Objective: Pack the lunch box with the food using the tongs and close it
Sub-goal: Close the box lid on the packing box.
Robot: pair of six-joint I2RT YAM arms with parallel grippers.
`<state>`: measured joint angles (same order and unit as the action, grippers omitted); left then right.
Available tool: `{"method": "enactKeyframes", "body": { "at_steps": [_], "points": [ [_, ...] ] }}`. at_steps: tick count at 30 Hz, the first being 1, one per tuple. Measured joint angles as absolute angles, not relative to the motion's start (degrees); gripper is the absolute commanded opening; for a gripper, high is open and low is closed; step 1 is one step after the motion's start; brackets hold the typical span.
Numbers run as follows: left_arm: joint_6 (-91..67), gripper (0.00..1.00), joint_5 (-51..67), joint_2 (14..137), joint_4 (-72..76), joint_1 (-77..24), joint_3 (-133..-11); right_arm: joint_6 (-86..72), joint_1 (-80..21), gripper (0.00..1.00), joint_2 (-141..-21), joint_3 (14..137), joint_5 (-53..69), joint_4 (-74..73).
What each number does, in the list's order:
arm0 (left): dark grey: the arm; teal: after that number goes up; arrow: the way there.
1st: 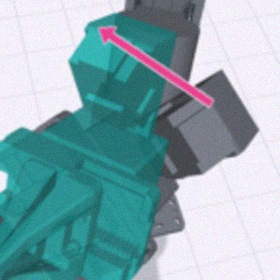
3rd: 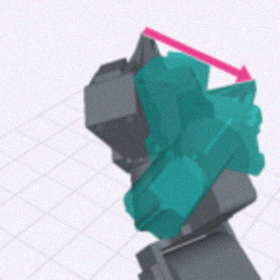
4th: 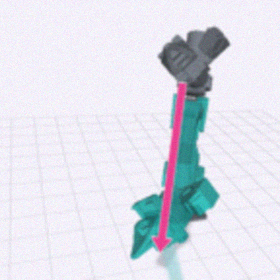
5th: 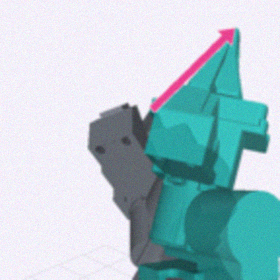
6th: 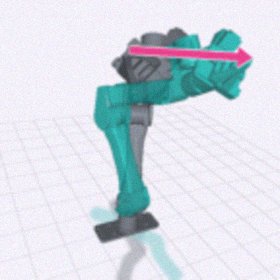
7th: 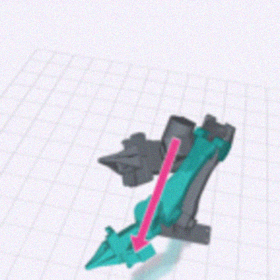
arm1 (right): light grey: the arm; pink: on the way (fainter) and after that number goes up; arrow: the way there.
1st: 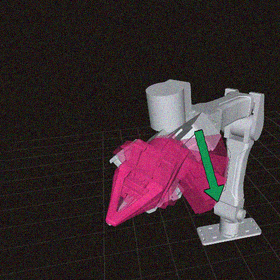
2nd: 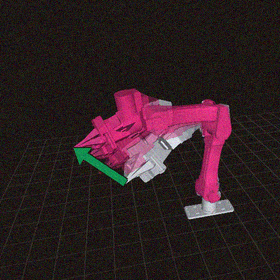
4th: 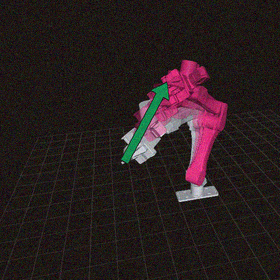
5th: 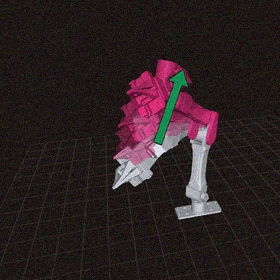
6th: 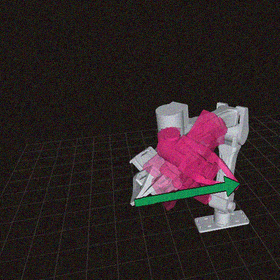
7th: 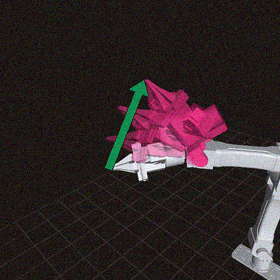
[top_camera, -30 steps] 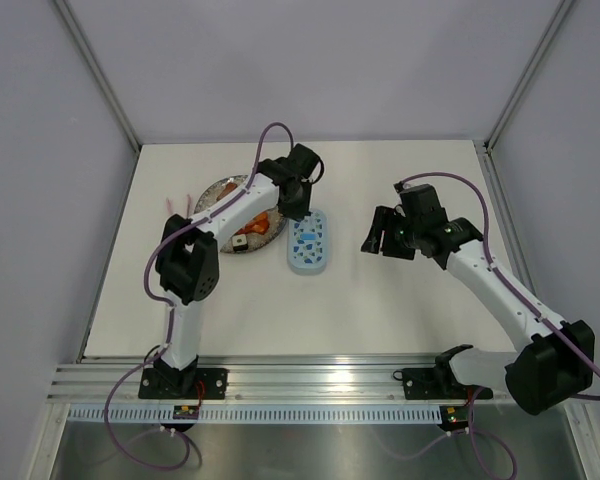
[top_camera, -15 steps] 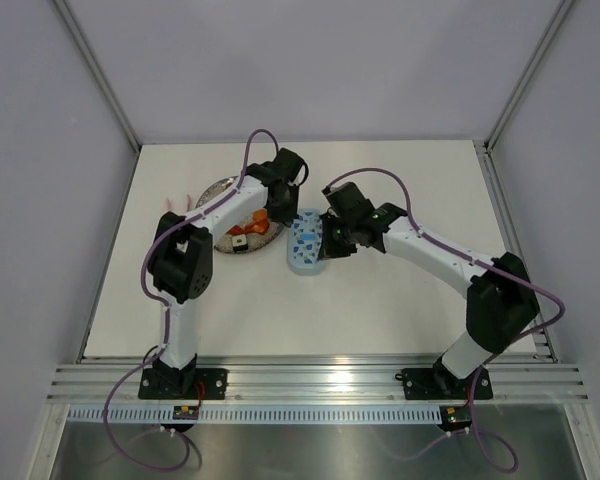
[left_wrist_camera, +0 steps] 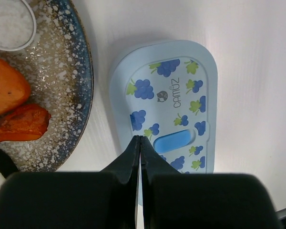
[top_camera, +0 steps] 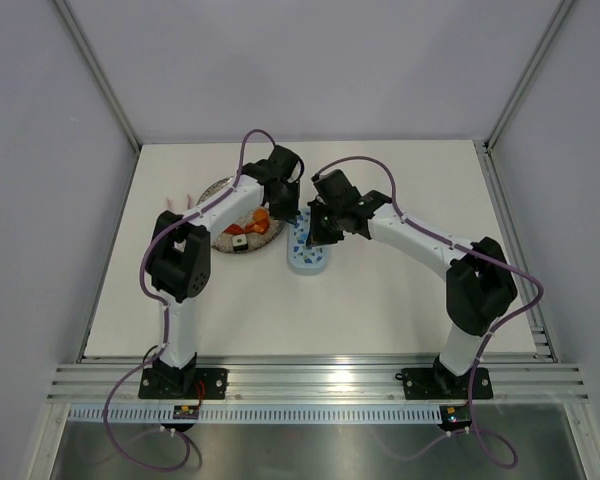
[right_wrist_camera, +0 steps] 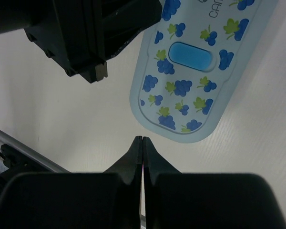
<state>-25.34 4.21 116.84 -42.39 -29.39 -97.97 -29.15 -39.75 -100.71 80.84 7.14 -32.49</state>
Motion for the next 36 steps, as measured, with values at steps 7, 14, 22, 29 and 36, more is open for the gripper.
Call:
{"method": "enactKeyframes", "body": {
  "at_steps": [7, 14, 22, 29, 36],
  "points": [
    [-26.24, 0.0, 5.72, 116.9, -38.13, -29.26, -93.73, -29.63, -39.75, 0.0, -106.52, 80.84, 7.22, -29.08],
    [-28.93, 0.0, 9.91, 114.13, -29.65, -28.42, -85.95, -33.19, -39.46, 0.0, -111.09, 77.52, 10.85, -20.69],
    [-28.99, 0.0, 10.17, 113.71, -28.49, -28.4, -85.01, -34.15, -39.42, 0.0, -110.45, 76.16, 11.05, -18.7],
    [-28.21, 0.0, 9.15, 113.69, -32.16, -28.49, -86.7, -33.17, -39.72, 0.01, -110.08, 77.89, 8.78, -22.59],
    [-25.43, 0.0, 7.86, 112.73, -42.65, -28.58, -93.08, -31.07, -39.77, 0.48, -102.52, 78.15, -0.93, -32.01]
  ]
}}
